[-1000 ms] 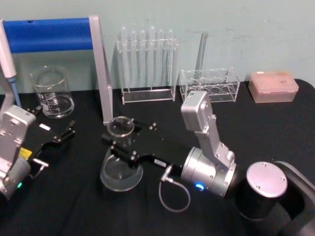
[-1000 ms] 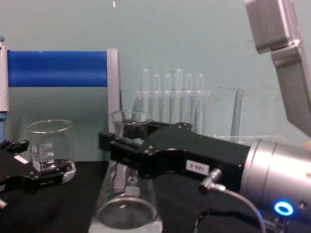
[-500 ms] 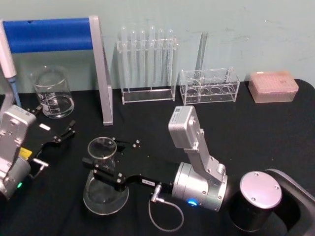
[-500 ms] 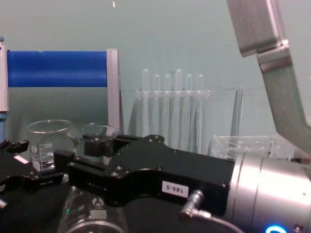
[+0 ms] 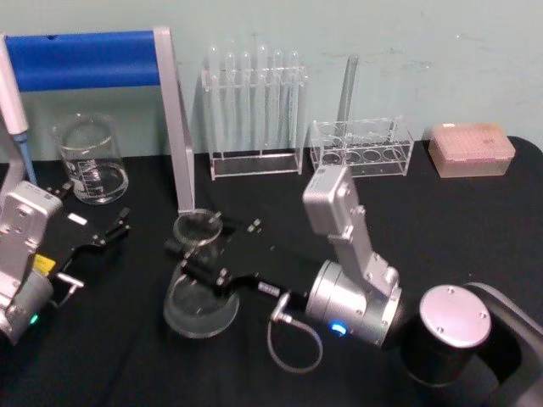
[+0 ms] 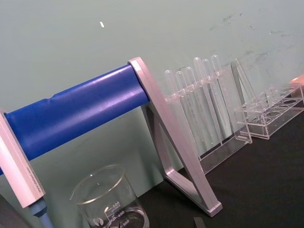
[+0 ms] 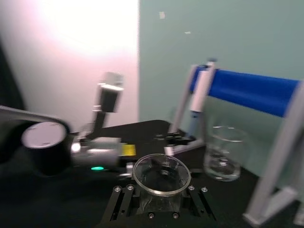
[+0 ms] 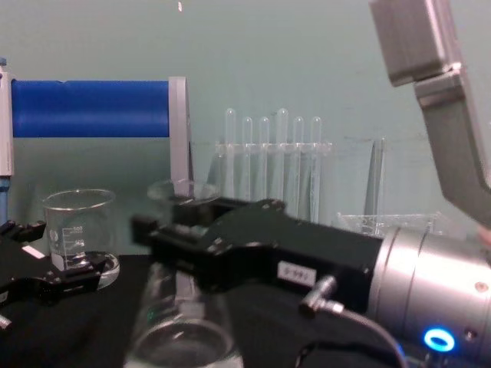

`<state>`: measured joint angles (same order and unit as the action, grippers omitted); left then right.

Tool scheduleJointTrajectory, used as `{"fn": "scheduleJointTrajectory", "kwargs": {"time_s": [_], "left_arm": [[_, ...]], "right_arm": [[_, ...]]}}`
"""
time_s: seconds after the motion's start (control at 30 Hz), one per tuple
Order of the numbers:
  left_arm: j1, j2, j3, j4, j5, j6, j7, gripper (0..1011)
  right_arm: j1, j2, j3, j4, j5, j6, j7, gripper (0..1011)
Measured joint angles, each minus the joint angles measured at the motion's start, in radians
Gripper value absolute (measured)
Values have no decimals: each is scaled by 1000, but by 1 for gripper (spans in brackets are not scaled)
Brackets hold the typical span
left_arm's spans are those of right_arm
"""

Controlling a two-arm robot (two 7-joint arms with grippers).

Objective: Grasp the erlenmeyer flask with one hand, shake it three times, then place it back.

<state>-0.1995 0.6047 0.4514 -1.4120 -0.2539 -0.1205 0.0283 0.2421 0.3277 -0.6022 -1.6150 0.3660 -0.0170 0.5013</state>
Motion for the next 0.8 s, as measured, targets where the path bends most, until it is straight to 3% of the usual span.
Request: {"fn": "scheduleJointTrajectory", "kwargs": {"time_s": [0.47,0.8], "left_arm": [[0,0,0,0,0,0,0,1001],[0,0,0,0,0,0,0,1001]], "right_arm": [[17,-40,143,82,-88,-28,-200,449],[28,-58,224,121,-116,-33,-266,449]]}}
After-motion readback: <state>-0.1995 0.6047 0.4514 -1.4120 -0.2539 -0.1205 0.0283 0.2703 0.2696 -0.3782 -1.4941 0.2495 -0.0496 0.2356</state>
